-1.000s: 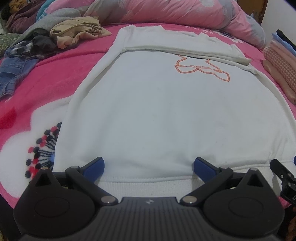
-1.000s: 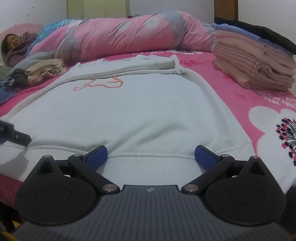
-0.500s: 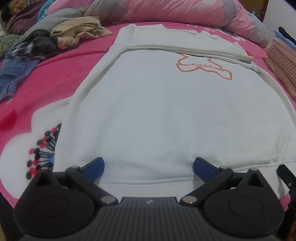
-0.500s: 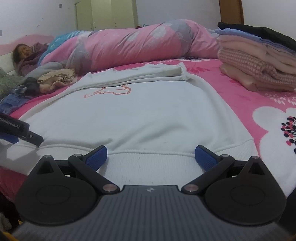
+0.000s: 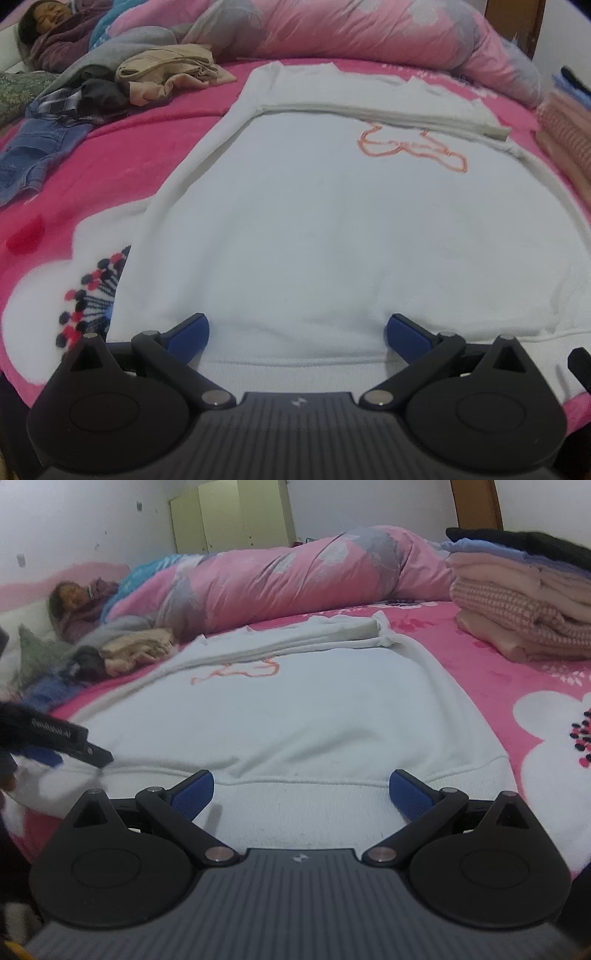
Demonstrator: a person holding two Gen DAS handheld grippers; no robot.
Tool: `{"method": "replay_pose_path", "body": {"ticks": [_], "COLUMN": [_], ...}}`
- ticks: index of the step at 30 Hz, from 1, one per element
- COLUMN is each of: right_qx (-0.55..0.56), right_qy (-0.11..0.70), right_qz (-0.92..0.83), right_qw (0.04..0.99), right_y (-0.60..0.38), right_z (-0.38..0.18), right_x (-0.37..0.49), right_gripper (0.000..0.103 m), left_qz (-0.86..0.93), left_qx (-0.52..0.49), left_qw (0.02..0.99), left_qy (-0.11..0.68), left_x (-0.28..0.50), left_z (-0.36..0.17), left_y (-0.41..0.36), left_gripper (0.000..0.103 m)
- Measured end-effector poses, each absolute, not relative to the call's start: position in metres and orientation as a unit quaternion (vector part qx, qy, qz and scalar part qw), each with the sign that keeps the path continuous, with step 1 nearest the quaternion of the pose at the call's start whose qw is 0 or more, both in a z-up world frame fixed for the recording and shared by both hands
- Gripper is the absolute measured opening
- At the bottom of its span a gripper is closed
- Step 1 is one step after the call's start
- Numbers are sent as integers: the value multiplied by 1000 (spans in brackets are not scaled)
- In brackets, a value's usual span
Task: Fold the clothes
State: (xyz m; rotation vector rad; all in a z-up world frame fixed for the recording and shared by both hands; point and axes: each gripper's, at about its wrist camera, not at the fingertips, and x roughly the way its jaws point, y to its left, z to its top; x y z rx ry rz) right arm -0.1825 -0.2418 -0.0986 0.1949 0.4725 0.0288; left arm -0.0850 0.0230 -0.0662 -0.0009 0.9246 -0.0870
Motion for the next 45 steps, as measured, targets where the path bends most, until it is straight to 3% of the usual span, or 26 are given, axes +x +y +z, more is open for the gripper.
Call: {"method": "replay_pose_path", "body": {"ticks": [6,16,26,45], "right_qx": [160,152,129,108], "right_qy": [215,195,210,206], "right_qz": [18,22,10,-12], "right_qw": [963,969,969,972], "right_y": [-259,-247,-232,-222], "right_z": [-90,-77,-70,-60], "right_x": [-190,-202,-200,-198], "right_gripper": [102,102,102,101], "left_qz": [-83,-81,-50,-27], "left_qx": [0,-40,-39,1], "left_qw": [911,927,920,936], "left_qy": [404,364,386,352], "left_x": [-110,-132,-131,-150], "left_z": [-52,-34,-42,-46], "left_y": [30,58,69,101], "left_gripper": [103,103,103,99]}}
